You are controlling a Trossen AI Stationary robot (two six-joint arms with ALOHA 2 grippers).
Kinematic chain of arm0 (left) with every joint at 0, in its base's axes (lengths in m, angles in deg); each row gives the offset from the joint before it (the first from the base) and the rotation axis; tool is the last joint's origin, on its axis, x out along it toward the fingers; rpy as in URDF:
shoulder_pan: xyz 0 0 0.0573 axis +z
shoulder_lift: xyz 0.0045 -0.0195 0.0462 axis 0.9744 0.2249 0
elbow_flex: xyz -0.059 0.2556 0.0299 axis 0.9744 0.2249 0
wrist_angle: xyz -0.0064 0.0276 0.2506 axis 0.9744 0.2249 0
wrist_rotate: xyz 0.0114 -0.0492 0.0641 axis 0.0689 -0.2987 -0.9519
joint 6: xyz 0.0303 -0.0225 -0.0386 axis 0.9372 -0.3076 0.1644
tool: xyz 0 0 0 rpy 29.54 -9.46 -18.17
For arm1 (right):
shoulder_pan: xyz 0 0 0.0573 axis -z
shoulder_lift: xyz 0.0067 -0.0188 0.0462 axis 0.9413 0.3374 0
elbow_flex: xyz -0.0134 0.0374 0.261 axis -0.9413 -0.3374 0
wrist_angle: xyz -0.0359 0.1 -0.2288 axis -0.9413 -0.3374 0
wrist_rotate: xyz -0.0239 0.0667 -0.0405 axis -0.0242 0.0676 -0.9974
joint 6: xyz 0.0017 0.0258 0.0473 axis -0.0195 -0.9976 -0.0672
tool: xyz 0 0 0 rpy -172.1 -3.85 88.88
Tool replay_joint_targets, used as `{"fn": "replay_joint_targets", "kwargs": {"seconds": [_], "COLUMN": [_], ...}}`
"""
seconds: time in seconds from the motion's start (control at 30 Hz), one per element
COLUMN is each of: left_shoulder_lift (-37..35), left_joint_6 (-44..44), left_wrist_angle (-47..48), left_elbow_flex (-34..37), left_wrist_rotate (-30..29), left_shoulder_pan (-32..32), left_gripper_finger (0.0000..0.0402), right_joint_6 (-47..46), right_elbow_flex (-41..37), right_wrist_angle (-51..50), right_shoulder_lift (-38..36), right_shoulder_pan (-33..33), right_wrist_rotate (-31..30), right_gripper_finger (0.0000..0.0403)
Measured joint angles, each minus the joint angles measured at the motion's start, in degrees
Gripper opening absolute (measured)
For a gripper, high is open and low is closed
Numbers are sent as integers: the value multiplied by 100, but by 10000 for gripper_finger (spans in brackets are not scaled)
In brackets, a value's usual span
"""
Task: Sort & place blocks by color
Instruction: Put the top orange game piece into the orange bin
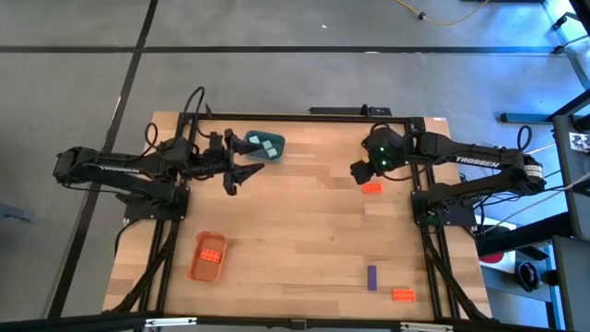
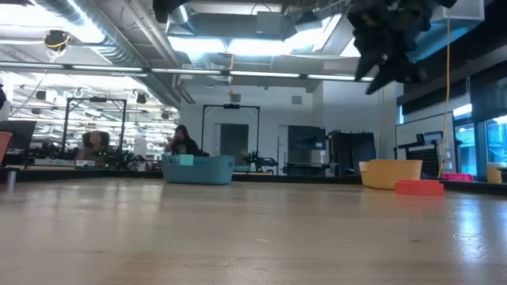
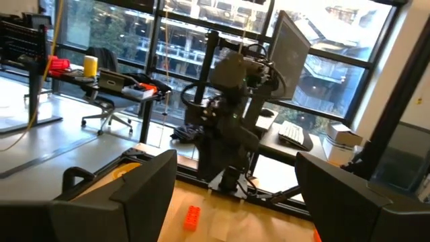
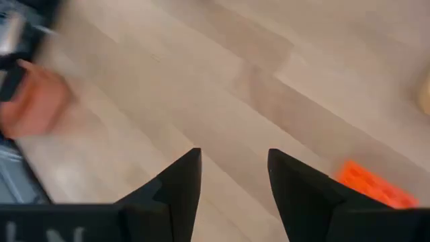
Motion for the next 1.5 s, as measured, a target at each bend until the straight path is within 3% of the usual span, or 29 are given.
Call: {"fn": "replay_joint_targets", "kwargs": {"seconds": [0.4, 1.23, 1.5], "left_shoulder_lift": [0, 0, 0], "left_joint_6": [-12, -18, -17], "left_wrist_angle": [0, -2, -2], "left_elbow_flex": [0, -2, -2], "left_wrist_rotate": [-84, -101, -231], "left_shoulder_pan": [2, 1, 0], "left_gripper_finger": [294, 294, 294], "right_joint_6": [-103, -73, -419], "right_elbow_flex": [0, 0, 0], "right_wrist_angle": [-1311, -1323, -1313], "right_shoulder_lift": [2, 10, 491], "right_shoulder_pan": [-2, 156, 516], "right_wrist_rotate": [-359, -563, -508], "right_gripper_finger": [174, 174, 174]}}
